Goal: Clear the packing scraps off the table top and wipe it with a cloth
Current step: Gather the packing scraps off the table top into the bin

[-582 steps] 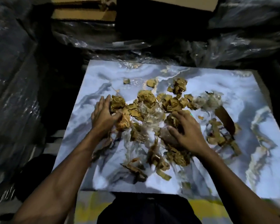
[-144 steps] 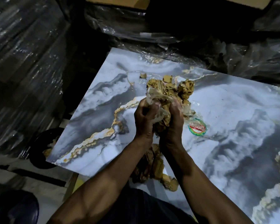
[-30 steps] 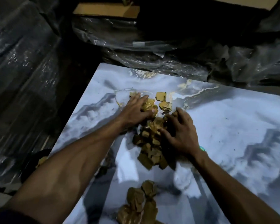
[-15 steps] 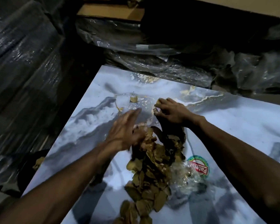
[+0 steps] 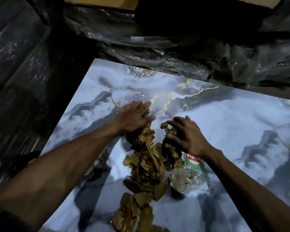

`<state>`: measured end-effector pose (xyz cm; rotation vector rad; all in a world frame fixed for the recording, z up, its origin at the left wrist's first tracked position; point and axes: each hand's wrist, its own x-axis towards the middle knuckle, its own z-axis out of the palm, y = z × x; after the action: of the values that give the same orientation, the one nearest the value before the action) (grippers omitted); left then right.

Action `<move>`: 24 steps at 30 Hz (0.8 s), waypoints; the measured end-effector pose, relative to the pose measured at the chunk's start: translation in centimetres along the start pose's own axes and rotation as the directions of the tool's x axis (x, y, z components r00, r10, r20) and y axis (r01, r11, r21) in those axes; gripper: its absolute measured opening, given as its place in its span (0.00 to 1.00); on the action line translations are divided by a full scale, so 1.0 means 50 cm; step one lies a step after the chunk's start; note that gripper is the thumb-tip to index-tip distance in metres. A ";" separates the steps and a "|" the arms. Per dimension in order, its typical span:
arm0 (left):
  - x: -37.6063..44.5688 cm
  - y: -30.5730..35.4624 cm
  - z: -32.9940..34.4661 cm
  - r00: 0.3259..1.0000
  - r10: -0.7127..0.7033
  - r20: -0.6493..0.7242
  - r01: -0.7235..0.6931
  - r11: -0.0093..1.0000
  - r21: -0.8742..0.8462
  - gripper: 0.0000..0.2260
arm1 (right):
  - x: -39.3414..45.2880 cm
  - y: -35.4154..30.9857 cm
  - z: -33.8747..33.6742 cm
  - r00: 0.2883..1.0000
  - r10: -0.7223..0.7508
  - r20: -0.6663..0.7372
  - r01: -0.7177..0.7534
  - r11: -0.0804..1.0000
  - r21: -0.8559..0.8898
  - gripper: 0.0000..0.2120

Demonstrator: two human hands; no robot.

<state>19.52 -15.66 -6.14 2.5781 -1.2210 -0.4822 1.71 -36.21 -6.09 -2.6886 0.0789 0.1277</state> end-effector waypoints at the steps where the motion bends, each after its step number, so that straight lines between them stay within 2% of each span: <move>1: -0.018 0.004 0.007 0.999 0.035 0.024 -0.036 0.999 0.032 0.37 | -0.012 -0.005 0.010 0.998 -0.007 -0.064 0.006 1.000 -0.001 0.25; 3: -0.056 0.000 0.020 0.995 0.083 0.052 -0.085 0.995 0.045 0.36 | -0.036 -0.005 0.026 0.982 0.041 -0.183 -0.044 0.999 -0.009 0.22; 4: -0.075 -0.007 0.024 0.995 0.083 0.049 -0.084 0.996 0.018 0.36 | -0.052 0.000 0.032 0.966 0.114 -0.233 -0.112 0.994 0.022 0.22; 7: -0.139 -0.029 0.021 0.999 -0.040 0.026 0.042 0.994 -0.105 0.34 | -0.118 0.005 0.027 0.842 0.387 -0.375 -0.339 0.921 0.190 0.22; 9: -0.193 -0.032 0.018 0.996 -0.075 -0.040 0.070 0.990 -0.125 0.32 | -0.170 0.002 0.029 0.769 0.513 -0.382 -0.438 0.858 0.269 0.22; 13: -0.292 -0.039 0.047 0.978 -0.152 -0.144 0.112 0.961 -0.252 0.28 | -0.269 -0.029 0.060 0.752 0.520 -0.405 -0.421 0.851 0.313 0.23; 16: -0.345 -0.028 0.076 0.940 -0.288 -0.180 0.197 0.893 -0.404 0.29 | -0.316 -0.092 0.089 0.667 0.602 -0.439 -0.465 0.797 0.386 0.22; 19: -0.388 -0.008 0.101 0.917 -0.343 -0.201 0.195 0.828 -0.526 0.31 | -0.333 -0.166 0.132 0.653 0.642 -0.402 -0.490 0.763 0.422 0.29; 21: -0.414 0.000 0.110 0.931 -0.254 -0.261 0.131 0.902 -0.411 0.35 | -0.335 -0.199 0.144 0.652 0.670 -0.355 -0.482 0.728 0.488 0.33; 23: -0.458 0.015 0.110 0.940 -0.015 -0.340 -0.041 0.987 -0.157 0.35 | -0.347 -0.222 0.137 0.622 0.687 -0.375 -0.482 0.714 0.509 0.36; 24: -0.484 0.024 0.111 0.924 0.134 -0.357 -0.166 0.984 -0.058 0.35 | -0.362 -0.235 0.130 0.632 0.657 -0.412 -0.472 0.747 0.468 0.36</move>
<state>2.08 2.05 -6.24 2.3408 -1.2230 -0.0350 -15.89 -22.16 -5.02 -2.1809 1.0622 -0.4543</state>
